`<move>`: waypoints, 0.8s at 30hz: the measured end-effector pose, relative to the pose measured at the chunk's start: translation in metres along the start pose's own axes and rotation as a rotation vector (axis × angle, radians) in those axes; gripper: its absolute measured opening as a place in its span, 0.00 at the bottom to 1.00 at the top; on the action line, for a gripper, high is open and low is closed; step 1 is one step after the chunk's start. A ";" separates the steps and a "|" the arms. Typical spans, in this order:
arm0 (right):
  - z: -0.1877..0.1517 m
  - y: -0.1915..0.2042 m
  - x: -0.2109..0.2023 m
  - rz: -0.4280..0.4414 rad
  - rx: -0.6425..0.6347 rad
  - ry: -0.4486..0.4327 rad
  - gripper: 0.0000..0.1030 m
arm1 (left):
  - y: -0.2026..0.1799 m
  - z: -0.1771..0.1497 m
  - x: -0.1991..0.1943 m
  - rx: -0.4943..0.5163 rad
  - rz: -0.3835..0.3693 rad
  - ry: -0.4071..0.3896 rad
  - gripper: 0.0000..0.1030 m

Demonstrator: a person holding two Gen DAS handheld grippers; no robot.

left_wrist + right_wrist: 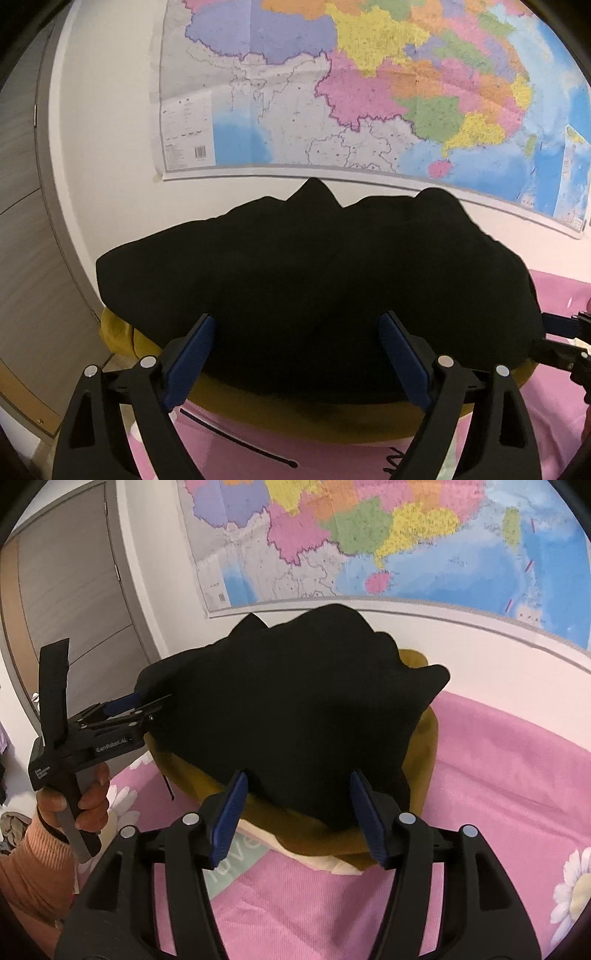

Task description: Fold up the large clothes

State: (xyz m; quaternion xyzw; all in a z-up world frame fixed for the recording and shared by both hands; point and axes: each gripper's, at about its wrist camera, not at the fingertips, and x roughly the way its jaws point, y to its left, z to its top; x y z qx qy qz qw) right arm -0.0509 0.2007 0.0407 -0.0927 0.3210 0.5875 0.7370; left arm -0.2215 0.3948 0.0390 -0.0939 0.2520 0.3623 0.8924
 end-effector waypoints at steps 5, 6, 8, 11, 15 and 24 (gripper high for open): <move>-0.005 0.010 -0.016 -0.030 -0.022 -0.051 0.81 | -0.009 -0.007 -0.019 -0.004 0.007 -0.010 0.90; -0.007 0.013 -0.019 -0.042 -0.027 -0.057 0.85 | -0.010 -0.008 -0.021 -0.008 0.002 -0.010 0.91; -0.011 0.019 -0.023 -0.046 -0.027 -0.062 0.86 | -0.015 -0.013 -0.028 -0.011 -0.003 -0.012 0.93; -0.018 0.031 -0.029 -0.073 -0.061 -0.076 0.93 | -0.027 -0.021 -0.039 0.003 0.006 -0.023 0.93; -0.026 0.042 -0.038 -0.112 -0.089 -0.102 0.94 | -0.040 -0.030 -0.054 0.010 0.006 -0.016 0.93; -0.049 0.051 -0.058 -0.122 -0.061 -0.117 0.94 | -0.055 -0.050 -0.081 -0.001 -0.008 -0.011 0.93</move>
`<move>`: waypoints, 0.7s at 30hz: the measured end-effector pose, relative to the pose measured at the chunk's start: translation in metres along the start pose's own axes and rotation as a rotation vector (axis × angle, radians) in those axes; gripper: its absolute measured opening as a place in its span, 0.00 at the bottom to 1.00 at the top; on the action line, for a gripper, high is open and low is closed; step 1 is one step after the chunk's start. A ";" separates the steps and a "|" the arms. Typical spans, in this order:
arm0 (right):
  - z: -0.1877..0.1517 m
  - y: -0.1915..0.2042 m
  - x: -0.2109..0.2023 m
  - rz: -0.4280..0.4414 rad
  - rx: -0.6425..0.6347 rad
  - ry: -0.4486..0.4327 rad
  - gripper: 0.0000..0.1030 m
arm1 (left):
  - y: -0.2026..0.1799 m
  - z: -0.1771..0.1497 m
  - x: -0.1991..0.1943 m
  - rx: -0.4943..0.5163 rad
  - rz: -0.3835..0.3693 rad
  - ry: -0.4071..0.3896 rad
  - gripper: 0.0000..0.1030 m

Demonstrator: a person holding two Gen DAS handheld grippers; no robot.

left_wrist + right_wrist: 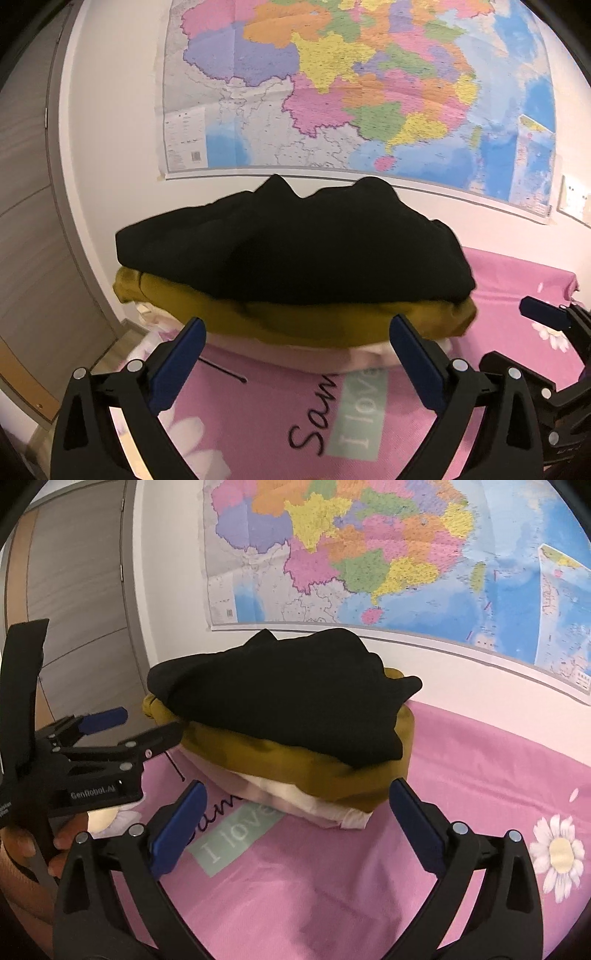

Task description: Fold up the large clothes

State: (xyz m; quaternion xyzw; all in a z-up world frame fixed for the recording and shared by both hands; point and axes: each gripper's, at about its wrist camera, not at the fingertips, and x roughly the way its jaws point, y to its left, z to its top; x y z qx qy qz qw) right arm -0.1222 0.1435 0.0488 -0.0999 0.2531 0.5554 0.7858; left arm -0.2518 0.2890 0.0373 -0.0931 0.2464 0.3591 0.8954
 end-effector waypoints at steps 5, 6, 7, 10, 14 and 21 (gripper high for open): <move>-0.006 0.003 -0.014 -0.011 -0.003 -0.013 0.94 | -0.001 -0.009 -0.008 -0.018 0.011 0.015 0.93; -0.008 0.003 -0.015 -0.011 -0.002 -0.009 0.94 | -0.002 -0.011 -0.009 -0.024 0.012 0.017 0.93; -0.009 0.004 -0.016 -0.009 0.000 -0.009 0.94 | -0.002 -0.013 -0.010 -0.023 0.010 0.019 0.93; -0.014 0.005 -0.019 -0.002 0.003 -0.003 0.94 | -0.005 -0.019 -0.013 -0.017 0.017 0.025 0.93; -0.025 0.008 -0.022 -0.004 0.011 0.010 0.94 | -0.007 -0.026 -0.017 -0.009 0.019 0.034 0.93; -0.032 0.009 -0.029 -0.007 0.016 0.007 0.94 | -0.010 -0.032 -0.021 -0.013 0.015 0.046 0.93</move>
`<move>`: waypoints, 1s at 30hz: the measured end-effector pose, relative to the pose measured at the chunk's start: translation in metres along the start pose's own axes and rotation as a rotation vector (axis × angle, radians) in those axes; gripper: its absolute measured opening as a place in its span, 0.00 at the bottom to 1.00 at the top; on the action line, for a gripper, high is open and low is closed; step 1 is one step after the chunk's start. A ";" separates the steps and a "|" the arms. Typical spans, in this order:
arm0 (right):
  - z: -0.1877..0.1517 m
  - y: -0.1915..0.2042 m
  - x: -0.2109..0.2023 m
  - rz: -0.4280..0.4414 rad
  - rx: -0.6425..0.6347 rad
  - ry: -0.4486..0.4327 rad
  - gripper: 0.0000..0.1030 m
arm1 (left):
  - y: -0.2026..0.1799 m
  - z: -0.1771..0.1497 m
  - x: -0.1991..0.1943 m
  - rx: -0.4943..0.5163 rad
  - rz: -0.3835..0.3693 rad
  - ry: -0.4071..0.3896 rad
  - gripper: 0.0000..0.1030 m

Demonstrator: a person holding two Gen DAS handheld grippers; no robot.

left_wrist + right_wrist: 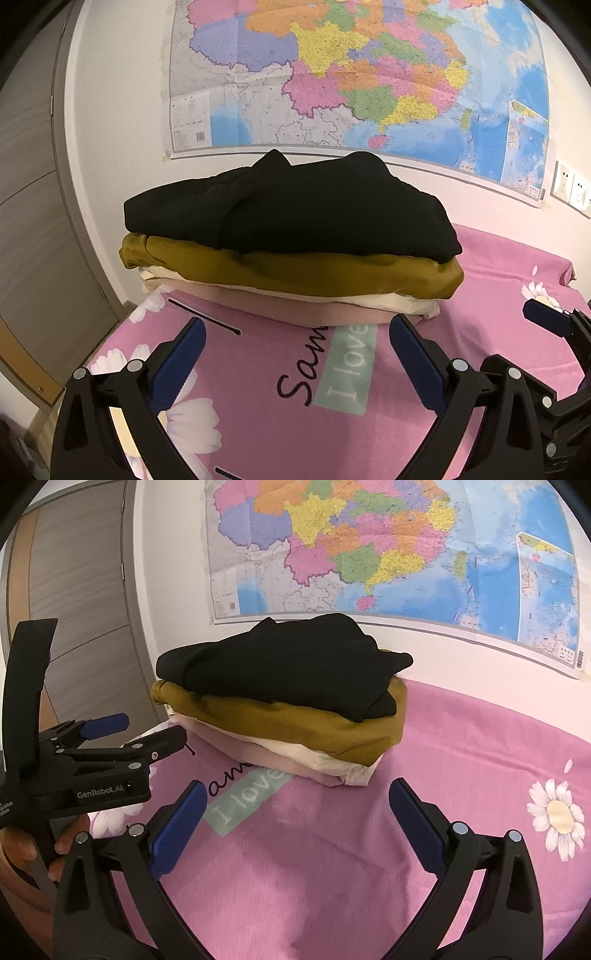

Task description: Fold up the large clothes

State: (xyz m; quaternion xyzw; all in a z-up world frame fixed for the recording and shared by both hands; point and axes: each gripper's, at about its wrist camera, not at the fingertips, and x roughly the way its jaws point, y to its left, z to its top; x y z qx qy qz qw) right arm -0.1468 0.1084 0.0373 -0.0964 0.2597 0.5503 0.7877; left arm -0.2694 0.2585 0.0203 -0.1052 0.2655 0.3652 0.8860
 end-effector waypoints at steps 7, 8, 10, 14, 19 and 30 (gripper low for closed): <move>-0.001 0.001 -0.005 0.001 0.002 -0.007 0.94 | -0.002 -0.003 -0.004 -0.004 -0.002 -0.004 0.93; -0.002 0.002 -0.005 0.001 0.001 -0.009 0.94 | -0.001 -0.003 -0.005 -0.006 0.000 -0.003 0.93; -0.002 0.001 -0.006 0.003 0.002 -0.009 0.94 | -0.001 -0.003 -0.005 -0.005 -0.001 -0.003 0.93; -0.002 0.001 -0.008 0.003 0.002 -0.013 0.94 | -0.001 -0.004 -0.007 -0.006 -0.002 -0.005 0.93; -0.003 0.002 -0.010 0.003 0.006 -0.018 0.94 | 0.000 -0.006 -0.010 -0.010 0.000 -0.005 0.93; -0.004 0.004 -0.012 0.003 0.009 -0.017 0.94 | 0.002 -0.009 -0.014 -0.012 0.003 -0.003 0.93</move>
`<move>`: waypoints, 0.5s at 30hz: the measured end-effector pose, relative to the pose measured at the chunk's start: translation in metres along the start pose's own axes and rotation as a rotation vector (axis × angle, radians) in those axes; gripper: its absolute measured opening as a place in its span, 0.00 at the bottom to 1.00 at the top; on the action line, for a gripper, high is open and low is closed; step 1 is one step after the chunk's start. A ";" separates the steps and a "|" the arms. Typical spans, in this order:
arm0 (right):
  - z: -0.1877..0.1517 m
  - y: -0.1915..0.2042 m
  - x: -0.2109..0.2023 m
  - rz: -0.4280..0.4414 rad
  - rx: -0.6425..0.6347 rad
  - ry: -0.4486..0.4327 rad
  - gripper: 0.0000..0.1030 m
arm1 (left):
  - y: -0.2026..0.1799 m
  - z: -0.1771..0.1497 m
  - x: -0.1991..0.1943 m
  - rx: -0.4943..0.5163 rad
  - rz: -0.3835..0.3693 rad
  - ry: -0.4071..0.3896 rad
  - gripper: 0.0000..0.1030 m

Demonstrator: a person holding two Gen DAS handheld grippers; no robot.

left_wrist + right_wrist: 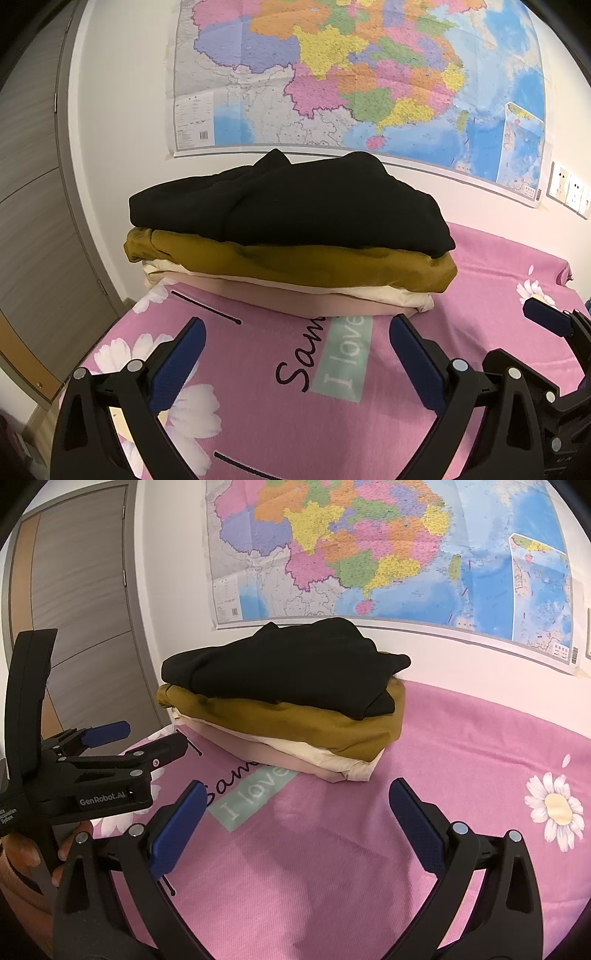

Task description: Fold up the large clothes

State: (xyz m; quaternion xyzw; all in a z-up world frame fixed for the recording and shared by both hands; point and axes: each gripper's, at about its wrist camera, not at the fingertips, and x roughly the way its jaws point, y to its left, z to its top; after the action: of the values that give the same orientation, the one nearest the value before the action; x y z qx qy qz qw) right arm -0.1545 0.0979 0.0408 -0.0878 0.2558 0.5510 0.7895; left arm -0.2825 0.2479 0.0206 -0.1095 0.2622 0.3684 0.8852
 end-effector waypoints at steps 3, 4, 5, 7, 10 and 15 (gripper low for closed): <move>0.000 0.001 0.000 -0.001 0.000 0.000 0.94 | 0.000 0.000 0.000 0.001 0.000 0.002 0.93; 0.000 0.001 0.000 -0.001 0.000 -0.001 0.94 | 0.000 0.000 0.000 0.001 0.000 0.000 0.93; 0.000 0.001 0.000 0.001 0.001 -0.002 0.94 | 0.000 0.000 0.000 0.000 -0.001 0.000 0.93; 0.000 0.001 0.000 -0.001 0.001 -0.002 0.94 | 0.000 0.000 0.001 0.001 -0.002 0.001 0.93; 0.000 0.001 0.000 0.003 0.001 -0.001 0.94 | 0.000 -0.001 0.000 -0.002 0.001 0.002 0.93; 0.000 0.001 -0.001 0.001 0.005 -0.007 0.94 | 0.001 -0.001 0.000 -0.003 0.002 0.005 0.93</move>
State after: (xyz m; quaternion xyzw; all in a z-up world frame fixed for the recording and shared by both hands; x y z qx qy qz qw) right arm -0.1556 0.0975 0.0413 -0.0837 0.2547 0.5510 0.7903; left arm -0.2834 0.2482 0.0197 -0.1116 0.2639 0.3695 0.8840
